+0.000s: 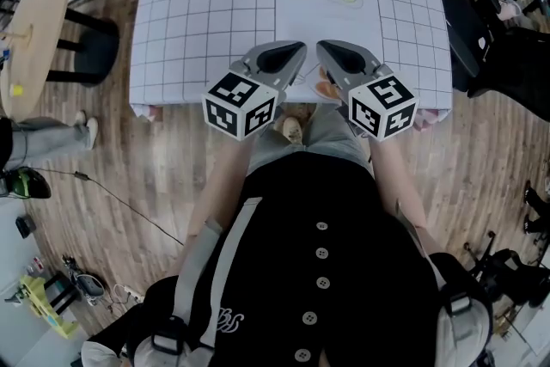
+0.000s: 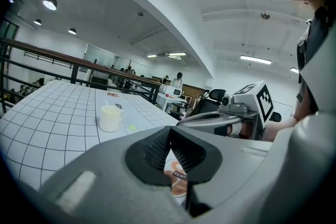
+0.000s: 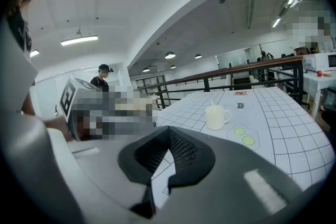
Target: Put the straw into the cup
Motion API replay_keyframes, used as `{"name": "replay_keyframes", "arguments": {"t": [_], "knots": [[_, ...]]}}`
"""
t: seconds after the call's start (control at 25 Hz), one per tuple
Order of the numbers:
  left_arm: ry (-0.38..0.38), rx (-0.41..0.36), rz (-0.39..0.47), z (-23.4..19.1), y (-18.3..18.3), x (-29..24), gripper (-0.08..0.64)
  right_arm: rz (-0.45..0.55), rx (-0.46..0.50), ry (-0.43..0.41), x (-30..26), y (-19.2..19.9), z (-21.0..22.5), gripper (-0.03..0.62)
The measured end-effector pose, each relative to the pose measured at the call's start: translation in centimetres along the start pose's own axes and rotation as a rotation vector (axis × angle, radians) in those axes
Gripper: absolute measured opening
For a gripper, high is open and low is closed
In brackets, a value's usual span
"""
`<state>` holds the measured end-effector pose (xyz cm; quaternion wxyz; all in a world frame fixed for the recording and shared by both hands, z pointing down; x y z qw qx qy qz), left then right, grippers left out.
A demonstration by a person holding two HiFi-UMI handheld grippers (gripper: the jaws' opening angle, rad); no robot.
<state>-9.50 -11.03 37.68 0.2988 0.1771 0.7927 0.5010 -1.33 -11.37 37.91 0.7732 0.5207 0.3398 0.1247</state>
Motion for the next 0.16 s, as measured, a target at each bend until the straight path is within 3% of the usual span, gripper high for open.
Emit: {"name": "replay_keyframes", "arguments": {"t": [0.16], "knots": [[0.003,-0.008,-0.005,-0.04,0.14,0.13,-0.001,0.004,-0.005,0.011,0.08,0.05,0.07,-0.002]]}}
Point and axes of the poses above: the fingertips, and each gripper's own axes: x backward along the fingers, z to its right, y out of its underside, the point moved 4 cm from there along x, backward along the fingers, and after that the axes turned 3 degrees about -z, right-handed, at the moved point
